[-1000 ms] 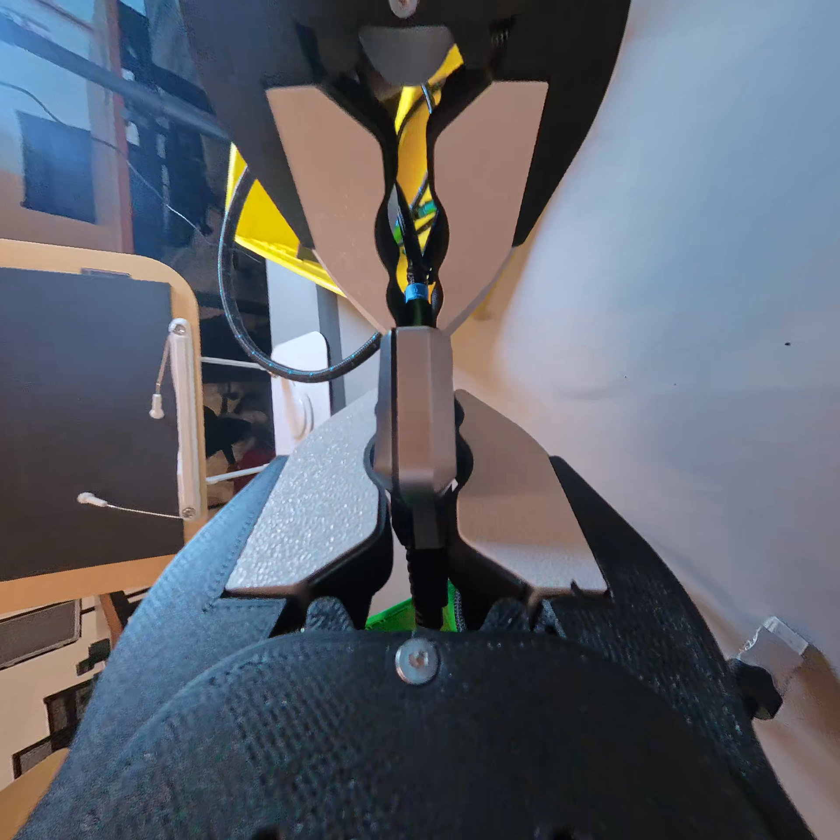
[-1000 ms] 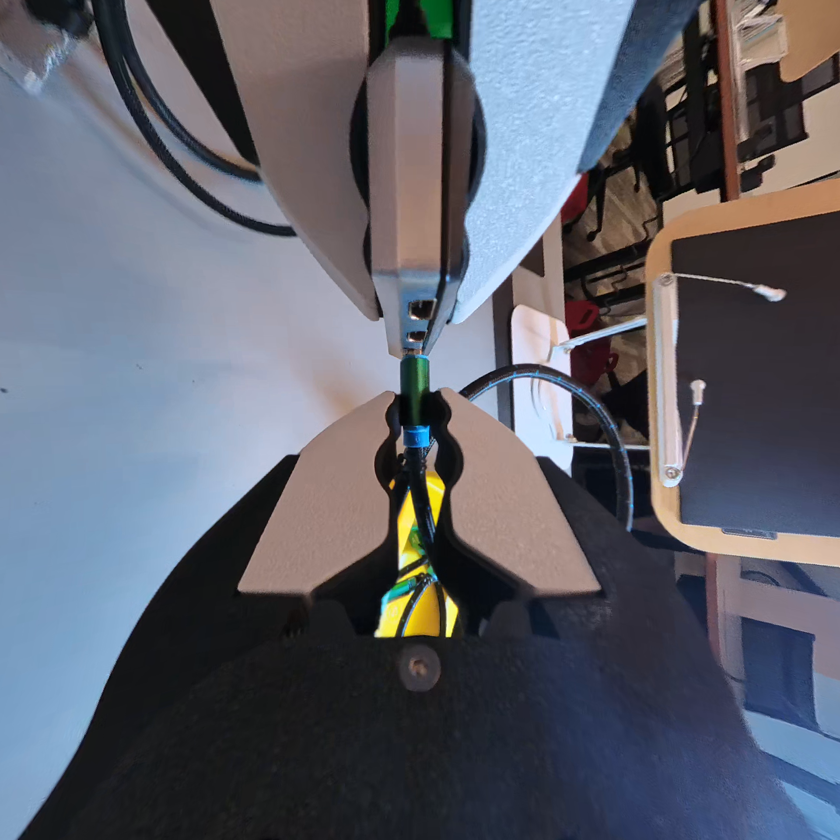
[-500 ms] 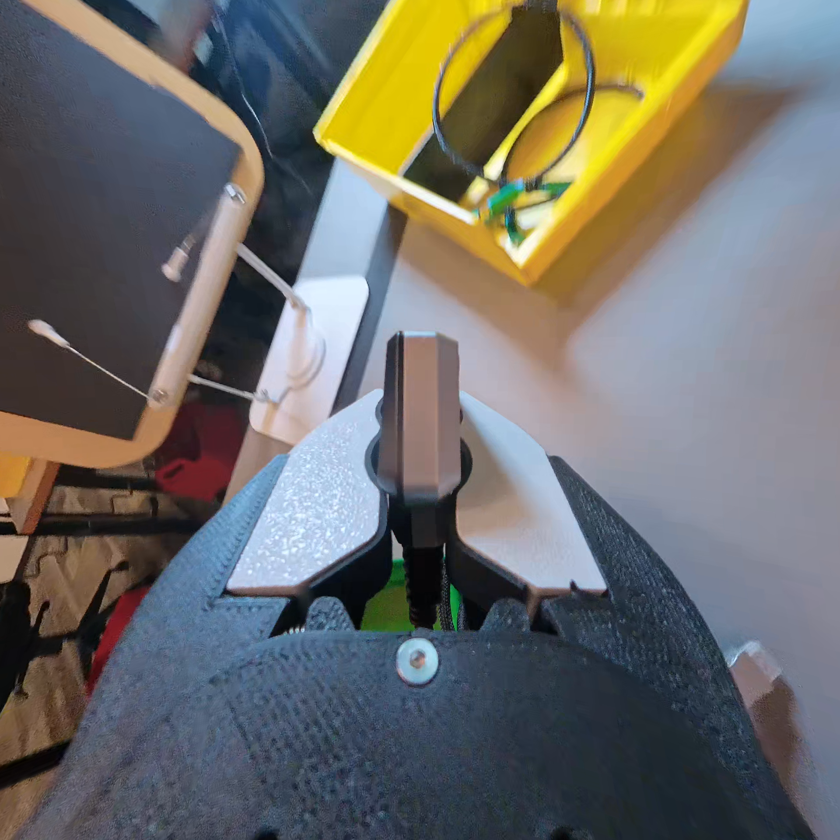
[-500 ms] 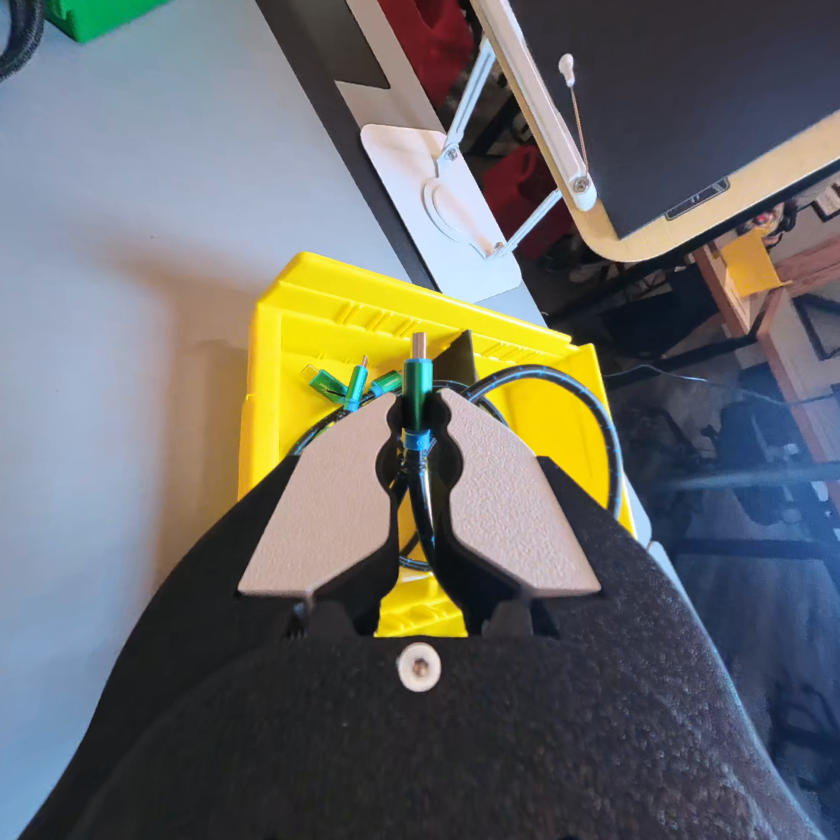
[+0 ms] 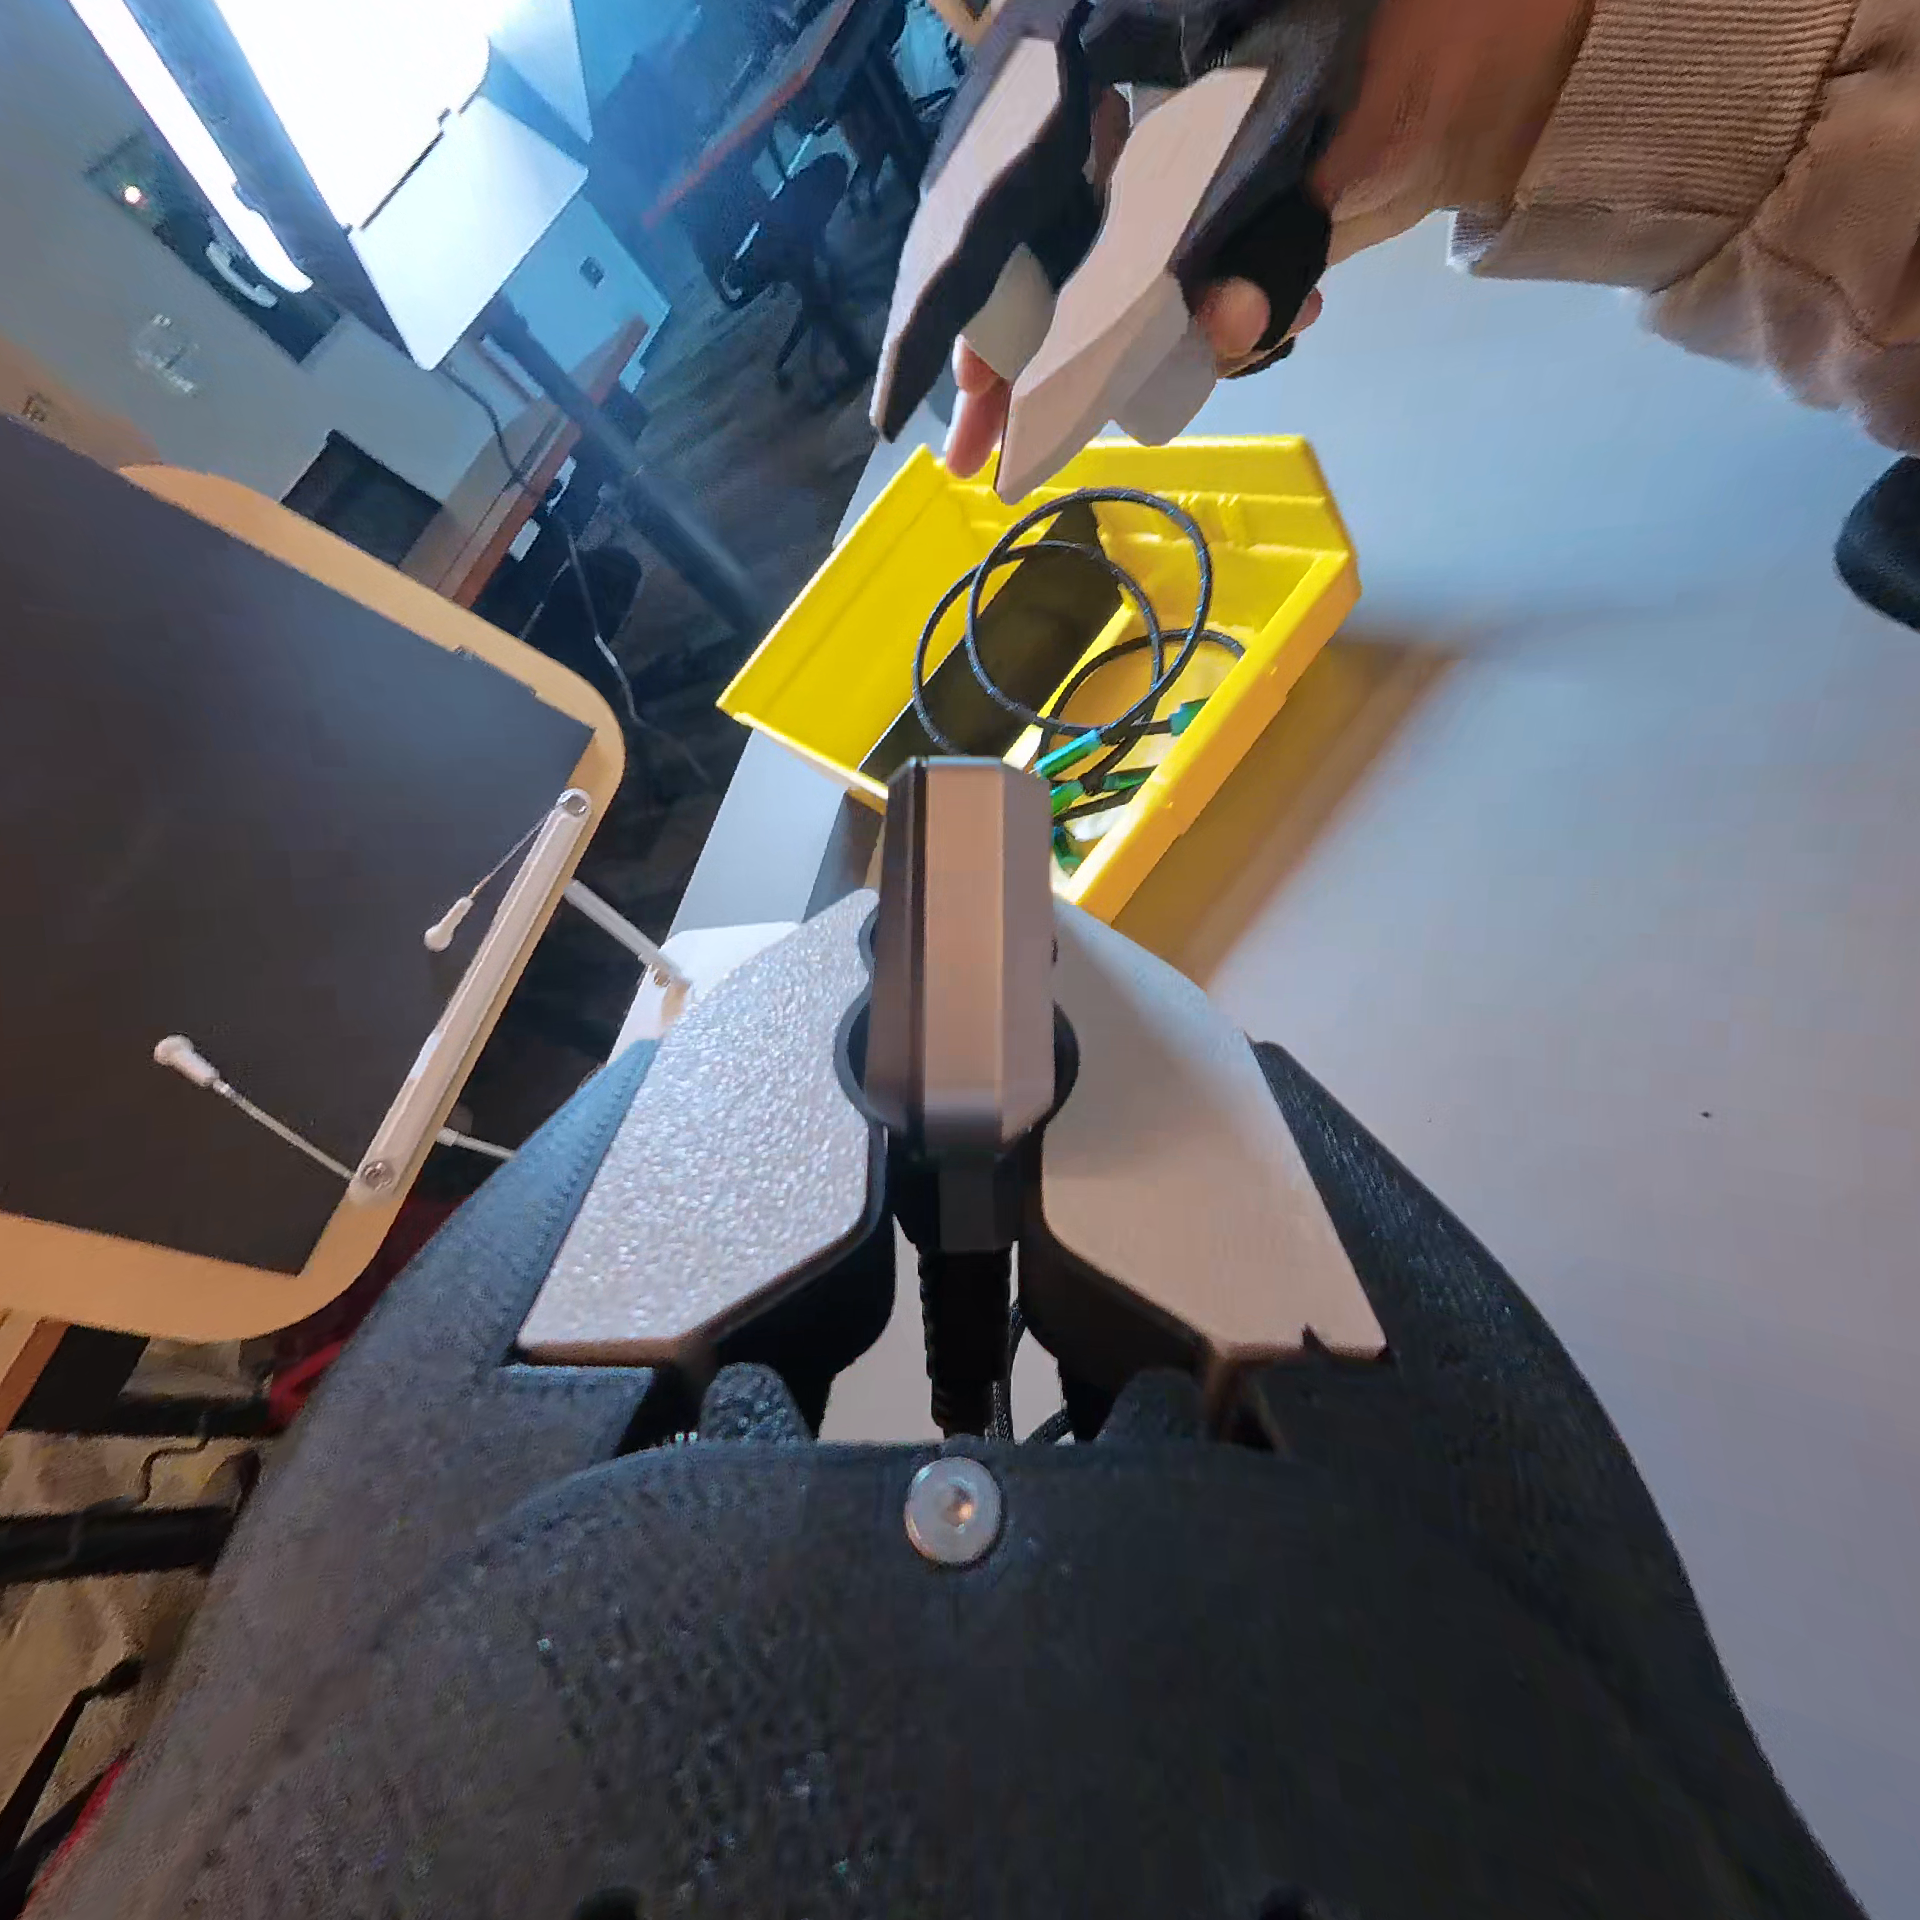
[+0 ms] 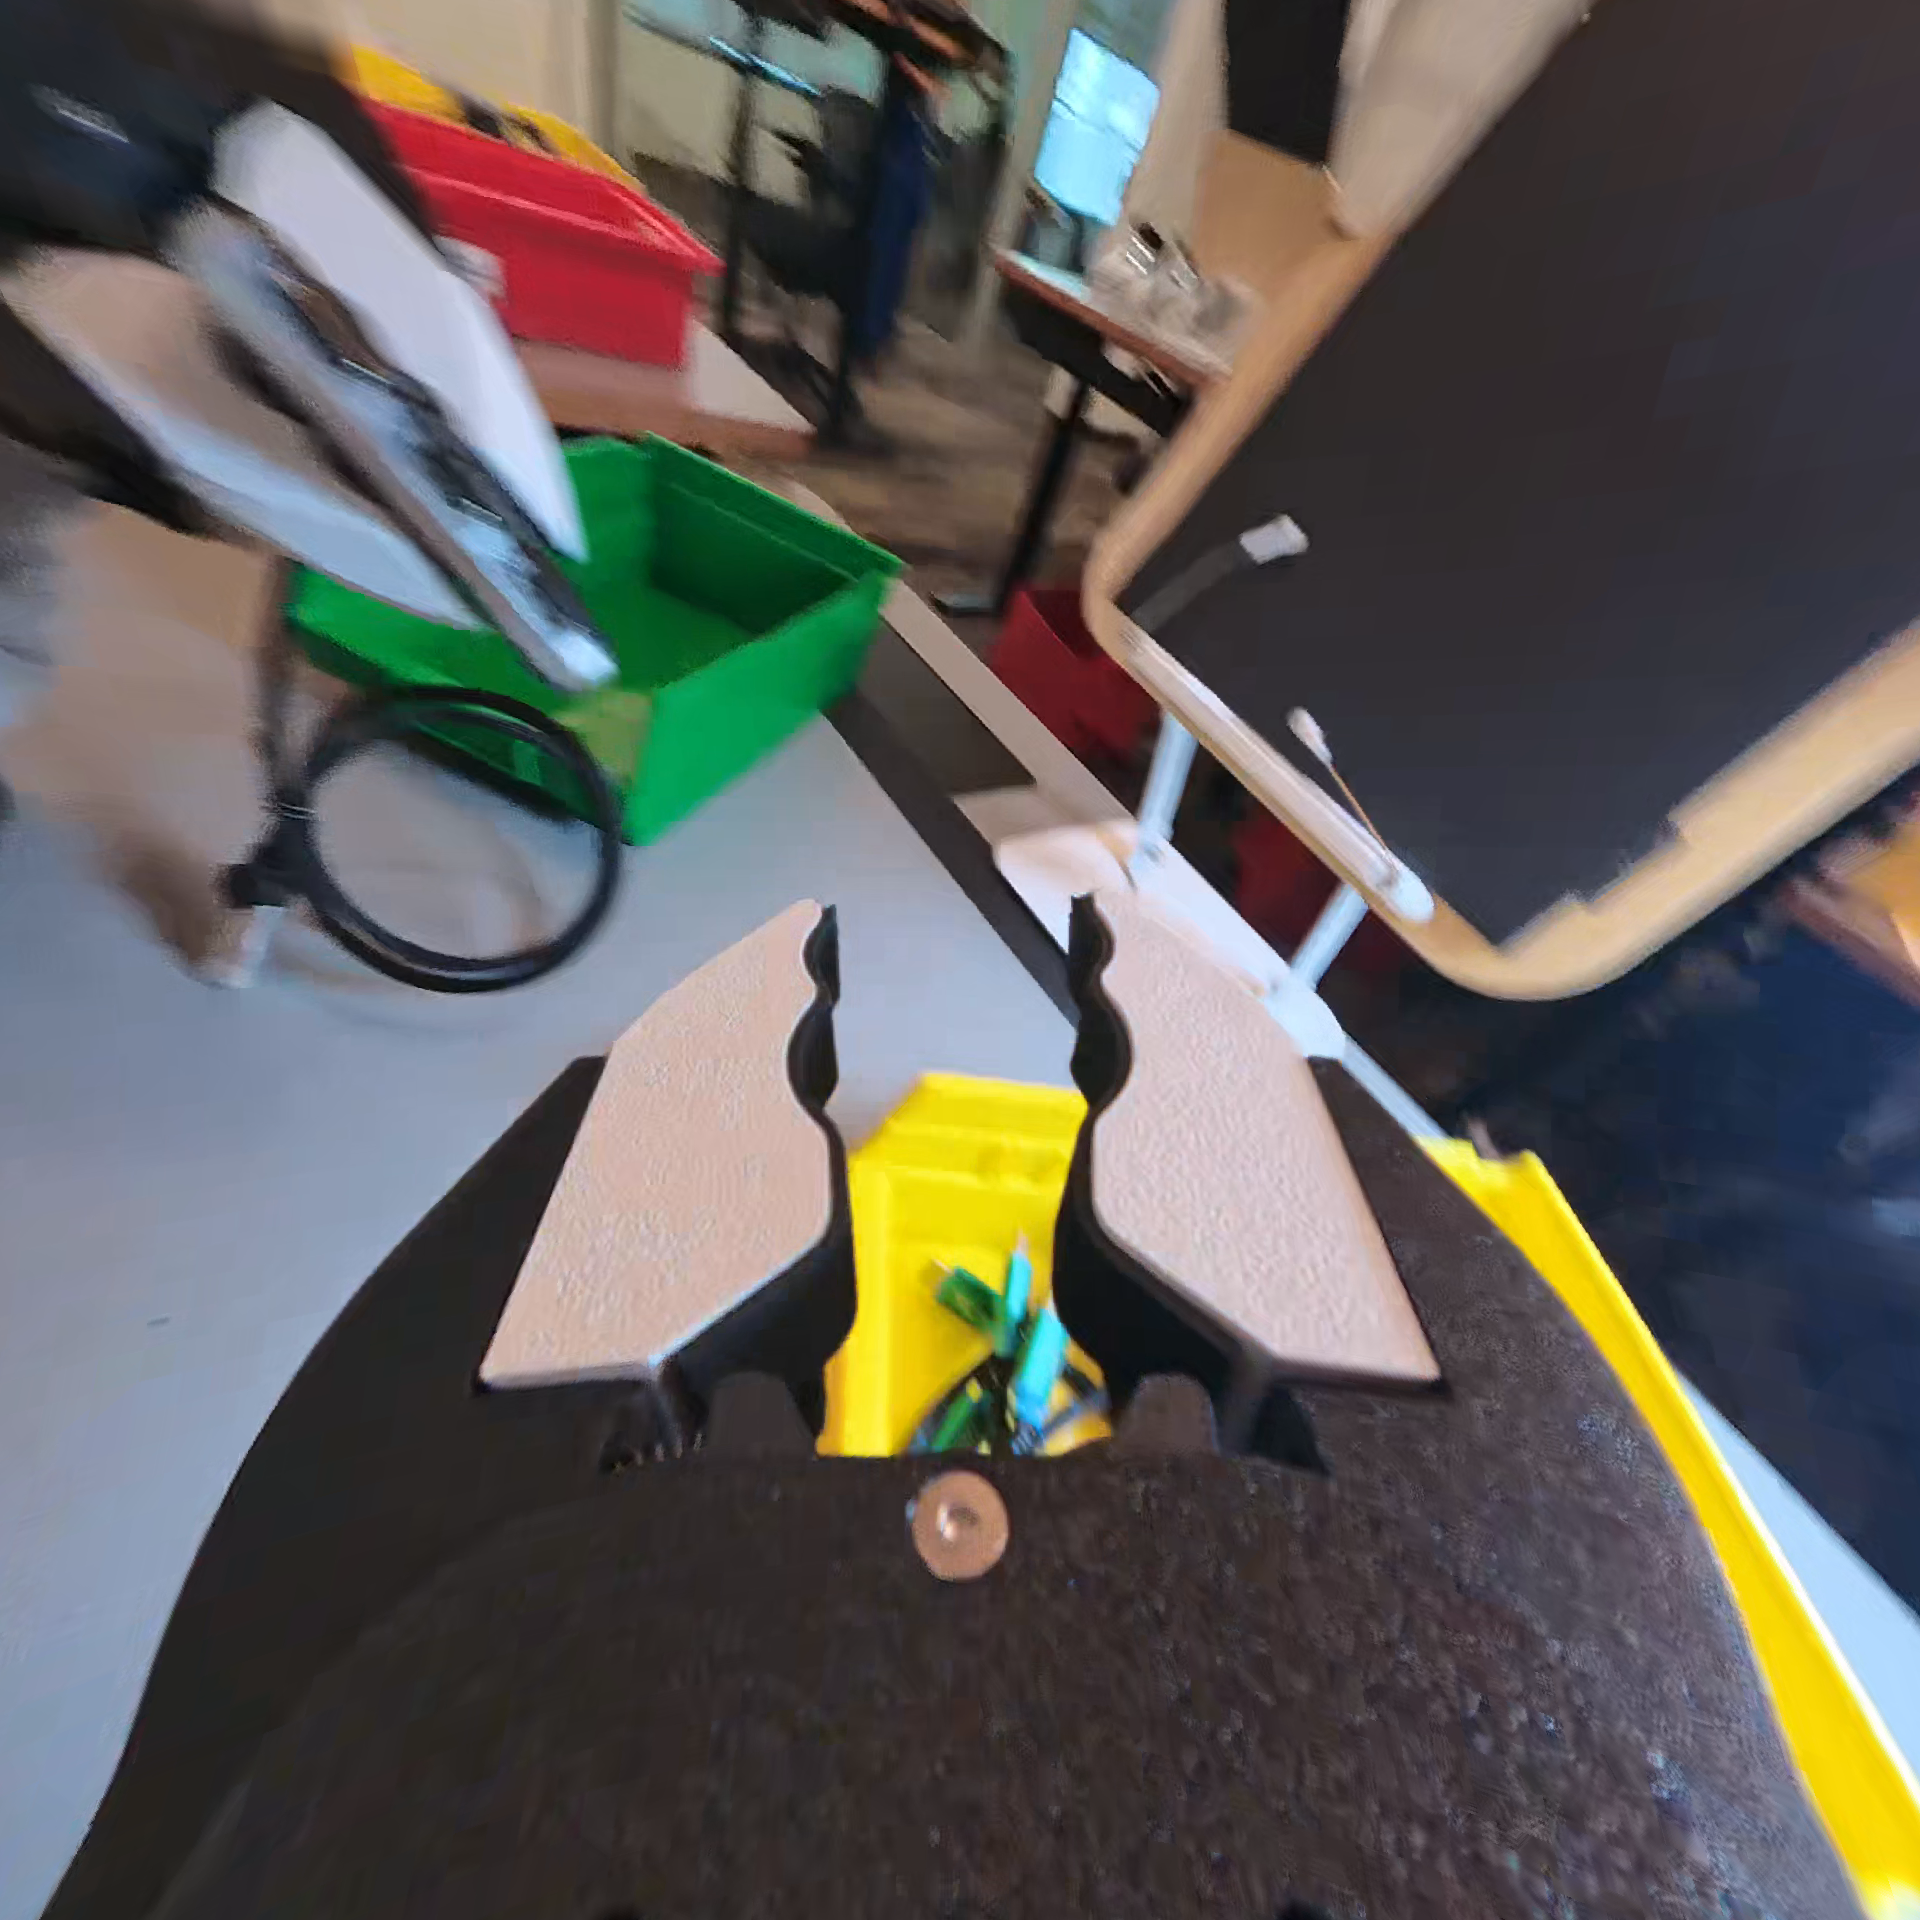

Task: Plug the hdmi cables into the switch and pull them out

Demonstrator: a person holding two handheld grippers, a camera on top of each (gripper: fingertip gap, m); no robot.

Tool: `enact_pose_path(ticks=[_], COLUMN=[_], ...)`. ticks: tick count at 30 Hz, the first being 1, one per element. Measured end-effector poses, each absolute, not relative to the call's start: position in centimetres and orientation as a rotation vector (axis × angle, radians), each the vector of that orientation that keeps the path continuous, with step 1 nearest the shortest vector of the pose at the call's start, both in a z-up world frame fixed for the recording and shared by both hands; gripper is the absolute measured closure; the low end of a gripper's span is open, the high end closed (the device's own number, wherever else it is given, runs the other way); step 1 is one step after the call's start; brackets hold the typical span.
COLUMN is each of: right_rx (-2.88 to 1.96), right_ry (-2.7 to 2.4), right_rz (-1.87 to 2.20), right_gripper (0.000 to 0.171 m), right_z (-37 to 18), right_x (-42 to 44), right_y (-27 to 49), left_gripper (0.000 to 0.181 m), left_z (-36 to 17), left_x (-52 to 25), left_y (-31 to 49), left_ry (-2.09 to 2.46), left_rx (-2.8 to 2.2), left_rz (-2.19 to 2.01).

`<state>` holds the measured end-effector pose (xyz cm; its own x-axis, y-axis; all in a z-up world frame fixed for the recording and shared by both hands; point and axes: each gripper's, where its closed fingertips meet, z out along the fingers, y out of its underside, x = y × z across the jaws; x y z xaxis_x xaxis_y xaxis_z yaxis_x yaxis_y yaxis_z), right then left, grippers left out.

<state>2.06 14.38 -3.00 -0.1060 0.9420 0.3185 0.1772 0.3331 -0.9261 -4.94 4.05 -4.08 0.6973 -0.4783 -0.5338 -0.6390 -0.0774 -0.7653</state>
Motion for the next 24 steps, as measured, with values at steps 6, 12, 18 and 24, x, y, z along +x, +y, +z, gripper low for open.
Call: enact_pose_path(ticks=[6, 12, 18, 24], right_rx=[-0.702, -0.553, -0.558, -0.579], right_ry=[-1.807, -1.893, -1.790, -1.422], right_rz=[0.868, 0.808, 0.816, 0.798], right_gripper=[0.131, 0.150, 0.152, 0.151], right_z=[-3.2, -4.3, -1.0, 6.9], right_x=[1.1, 0.6, 2.6, 7.2], right_y=[4.7, 1.3, 3.2, 7.7], left_gripper=[0.159, 0.159, 0.149, 0.146], left_z=[-3.1, -3.0, 0.7, 6.4], left_x=[-0.5, 2.1, 0.7, -4.6], left_y=[2.7, 1.5, 0.9, -0.9], left_ry=[1.009, 1.107, 0.916, 0.658], left_rx=[-1.610, -1.561, -1.479, -1.301], left_rz=[0.026, 0.012, -0.102, -0.053])
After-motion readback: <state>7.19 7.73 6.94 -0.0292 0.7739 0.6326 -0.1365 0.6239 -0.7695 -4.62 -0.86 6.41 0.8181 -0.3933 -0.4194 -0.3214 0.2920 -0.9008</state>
